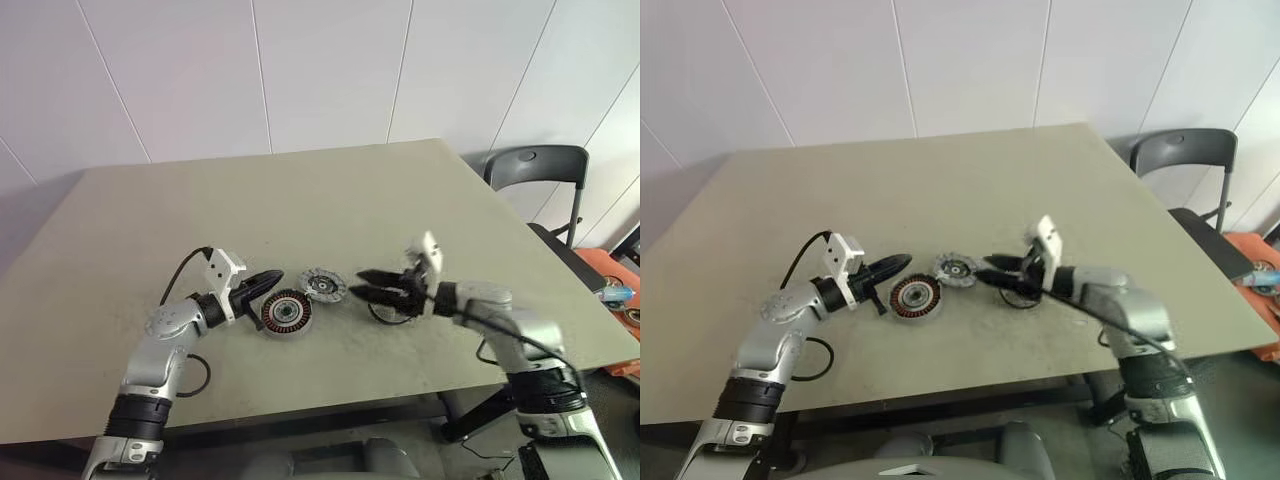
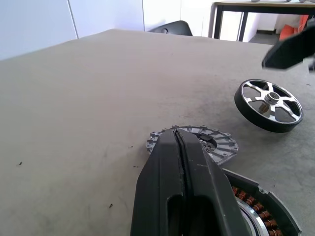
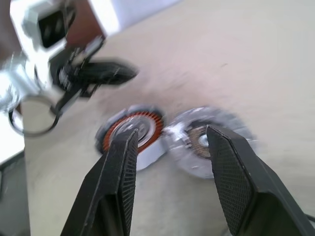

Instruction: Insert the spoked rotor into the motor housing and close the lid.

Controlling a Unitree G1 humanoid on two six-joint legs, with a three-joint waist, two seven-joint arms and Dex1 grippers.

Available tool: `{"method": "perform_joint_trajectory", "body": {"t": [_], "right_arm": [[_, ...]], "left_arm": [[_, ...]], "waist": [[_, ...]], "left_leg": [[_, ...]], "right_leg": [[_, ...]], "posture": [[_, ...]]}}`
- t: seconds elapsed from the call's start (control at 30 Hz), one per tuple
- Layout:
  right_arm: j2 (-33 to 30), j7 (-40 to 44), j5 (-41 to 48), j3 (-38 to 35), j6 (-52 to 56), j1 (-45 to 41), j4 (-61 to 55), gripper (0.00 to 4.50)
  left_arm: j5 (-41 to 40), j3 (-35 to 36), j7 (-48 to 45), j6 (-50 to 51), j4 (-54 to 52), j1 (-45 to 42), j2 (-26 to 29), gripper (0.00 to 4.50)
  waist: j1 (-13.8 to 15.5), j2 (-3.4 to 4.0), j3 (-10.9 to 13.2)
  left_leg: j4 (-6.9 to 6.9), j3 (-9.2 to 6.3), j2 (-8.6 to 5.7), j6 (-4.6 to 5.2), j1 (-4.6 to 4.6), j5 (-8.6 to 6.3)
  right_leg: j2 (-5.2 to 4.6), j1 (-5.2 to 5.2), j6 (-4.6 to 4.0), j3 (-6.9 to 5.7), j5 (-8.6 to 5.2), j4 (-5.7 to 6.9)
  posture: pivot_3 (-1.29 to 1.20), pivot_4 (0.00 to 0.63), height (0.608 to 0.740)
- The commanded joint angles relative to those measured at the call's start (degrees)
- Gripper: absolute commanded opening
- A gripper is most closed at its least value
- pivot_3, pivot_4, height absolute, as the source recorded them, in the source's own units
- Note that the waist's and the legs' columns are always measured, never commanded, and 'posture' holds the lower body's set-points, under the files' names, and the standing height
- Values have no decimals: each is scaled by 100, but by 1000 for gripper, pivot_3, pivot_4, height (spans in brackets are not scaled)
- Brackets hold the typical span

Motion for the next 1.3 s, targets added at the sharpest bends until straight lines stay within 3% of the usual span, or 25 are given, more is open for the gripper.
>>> {"method": "perform_joint_trajectory", "body": {"t": [0.03,0.2,0.3,0.47,0.83,1.03,1.17,1.3], "right_arm": [[-359,-36,257,-424,240,61,-207,2317],[-966,75,174,-443,396,584,-292,2317],[-1175,131,113,-419,368,723,-237,2898],[-1050,-340,185,-622,725,545,308,4483],[-258,-1085,587,-807,1759,258,564,4483],[-367,-1086,601,-758,1755,284,534,4483],[-533,-1009,340,-587,1366,336,490,4483],[-798,-526,-107,-280,130,507,-10,4483]], "left_arm": [[-44,82,31,-199,-116,31,-15,39],[-69,69,24,-244,-76,59,-40,39],[-25,41,9,-295,26,25,-44,0],[-5,23,-21,-432,238,-28,-81,0],[58,48,-104,-880,777,-68,-71,0],[89,18,-115,-999,885,-33,-91,0],[128,6,-145,-1108,1045,-51,-102,0],[172,18,-207,-1244,1276,-98,-121,0]], "waist": [[2,0,0],[18,-3,3],[-12,-5,9],[-6,-28,26],[2,-25,29],[3,-25,29],[-4,-25,29],[0,-24,30]], "left_leg": [[-1,0,0,0,0,0],[-1,7,2,3,-3,-2],[-1,30,5,4,-4,-2],[0,74,21,8,2,-5],[0,80,22,12,1,-7],[1,80,22,14,4,-8],[1,81,22,16,3,-9],[0,82,22,16,3,-9]], "right_leg": [[0,0,0,0,0,-1],[0,0,2,-1,-1,-6],[0,2,2,10,-2,-6],[8,28,-8,11,-8,-6],[7,13,-1,22,2,-7],[7,11,4,22,5,-14],[7,9,8,22,8,-17],[9,9,11,21,9,-23]], "posture": [[0,0,740],[0,0,740],[0,0,740],[0,0,740],[0,0,740],[0,0,740],[0,0,740],[0,0,740]]}}
